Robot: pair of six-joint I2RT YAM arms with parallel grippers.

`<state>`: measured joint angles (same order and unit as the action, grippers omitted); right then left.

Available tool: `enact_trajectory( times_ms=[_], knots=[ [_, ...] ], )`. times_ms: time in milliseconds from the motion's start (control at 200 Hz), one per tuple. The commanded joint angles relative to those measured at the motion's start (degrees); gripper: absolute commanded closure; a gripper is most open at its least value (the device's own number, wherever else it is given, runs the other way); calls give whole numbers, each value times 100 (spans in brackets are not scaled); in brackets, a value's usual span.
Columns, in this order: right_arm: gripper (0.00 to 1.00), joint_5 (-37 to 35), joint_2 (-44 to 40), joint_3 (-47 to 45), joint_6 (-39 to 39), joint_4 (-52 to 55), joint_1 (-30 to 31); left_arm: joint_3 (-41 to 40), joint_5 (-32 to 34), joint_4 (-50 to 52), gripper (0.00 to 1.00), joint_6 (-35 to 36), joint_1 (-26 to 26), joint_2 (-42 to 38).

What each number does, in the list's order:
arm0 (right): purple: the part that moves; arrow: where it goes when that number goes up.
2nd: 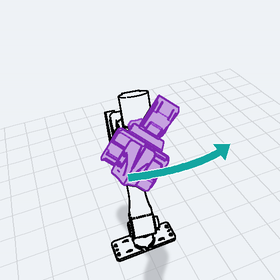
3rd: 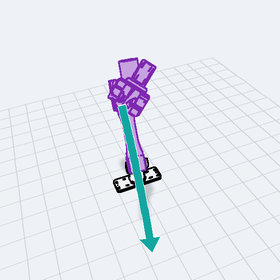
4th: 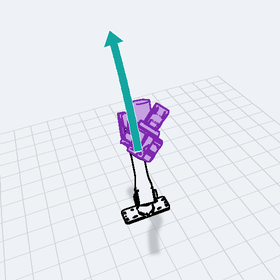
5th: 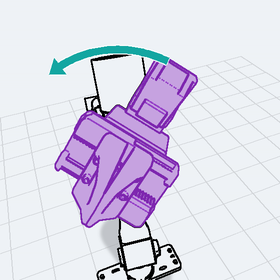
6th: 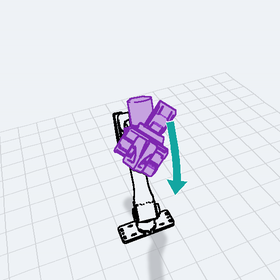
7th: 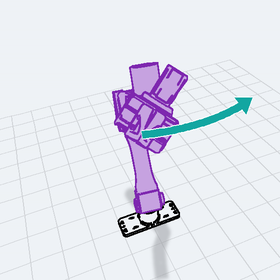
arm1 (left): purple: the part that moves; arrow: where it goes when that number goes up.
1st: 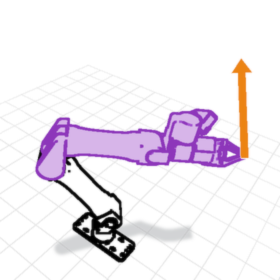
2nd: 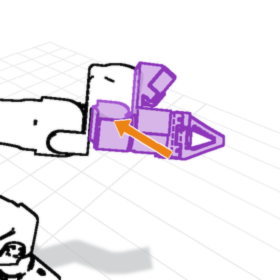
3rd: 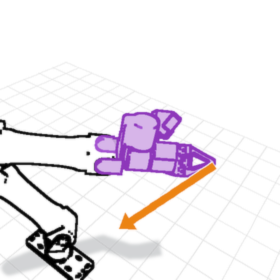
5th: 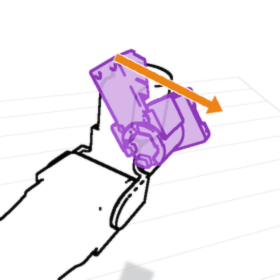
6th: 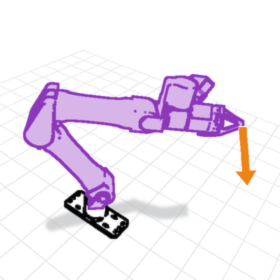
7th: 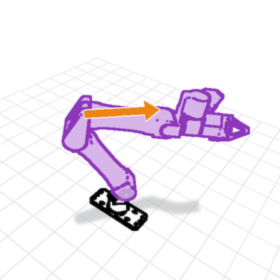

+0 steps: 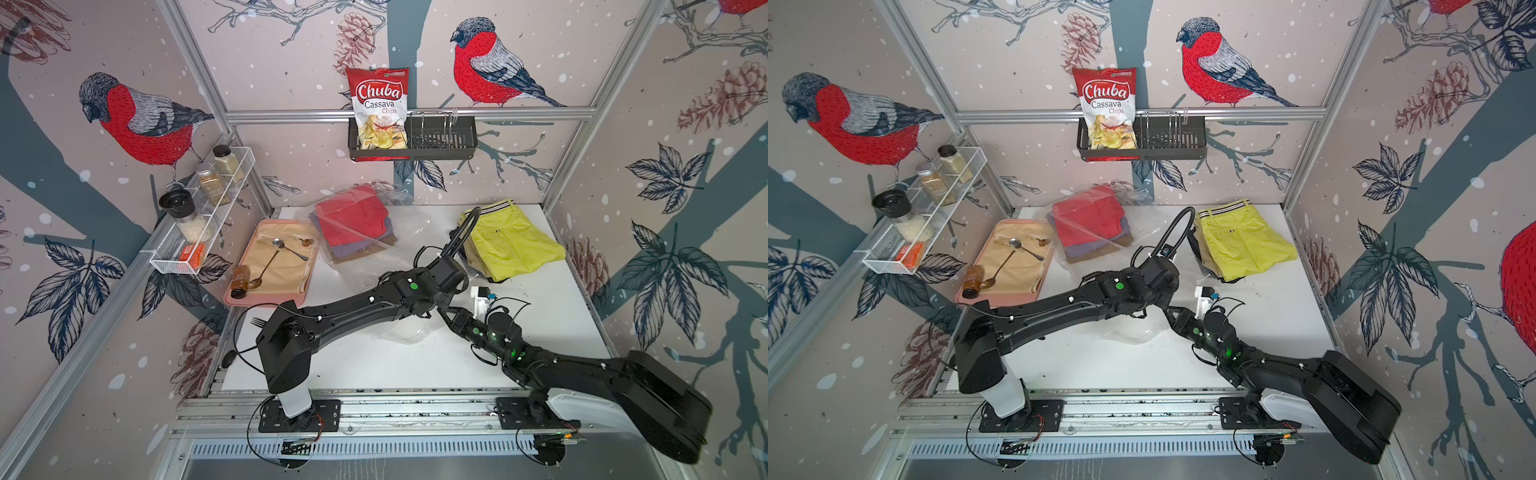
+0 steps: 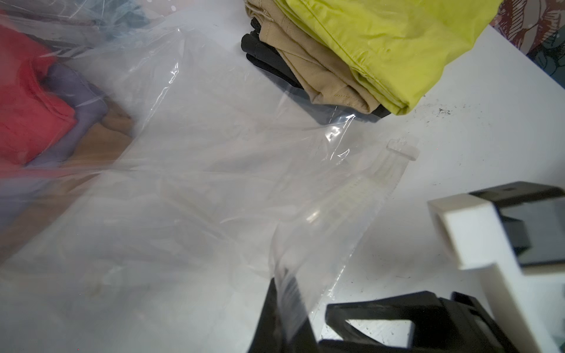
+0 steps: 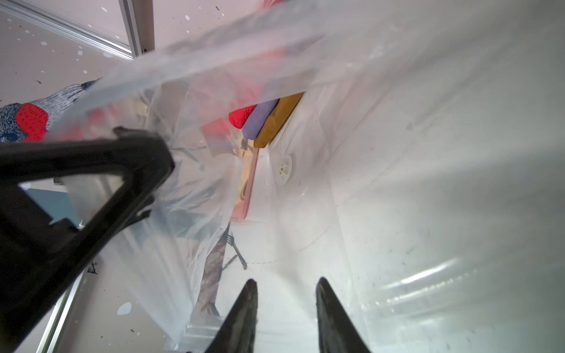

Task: Take the trousers out of the vacuum bag
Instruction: Open the vacuum bag at the center of the board, then take out the trousers from the vacuum bag.

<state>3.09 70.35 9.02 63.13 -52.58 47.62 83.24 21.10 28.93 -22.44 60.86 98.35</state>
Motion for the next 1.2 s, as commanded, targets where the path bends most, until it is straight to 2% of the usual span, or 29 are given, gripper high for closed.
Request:
enact_trajectory(
  times_ms=[0,300,630,830,995,1075,1196],
  knots=[
    [67,240,747,370,47,-1332,132,53,-87,-183,100,-70,-51,-109],
    [68,206,1990,1227,50,-1515,459,152,-257,-309,100,-130,-325,-233],
    [67,555,3546,1855,782,-2885,114,272,-763,-520,100,-128,-329,-492],
    [64,614,3823,2519,799,-2330,-39,411,-954,-565,100,-173,-331,-554],
    [58,596,4174,2853,1141,-2393,-137,637,-1324,-666,100,-209,-329,-457],
    [57,579,4349,2942,1309,-2532,-219,755,-1626,-742,100,-274,-300,-375],
    [57,635,4527,3094,1410,-2620,-369,898,-1688,-670,100,-330,-227,-320]
  ],
)
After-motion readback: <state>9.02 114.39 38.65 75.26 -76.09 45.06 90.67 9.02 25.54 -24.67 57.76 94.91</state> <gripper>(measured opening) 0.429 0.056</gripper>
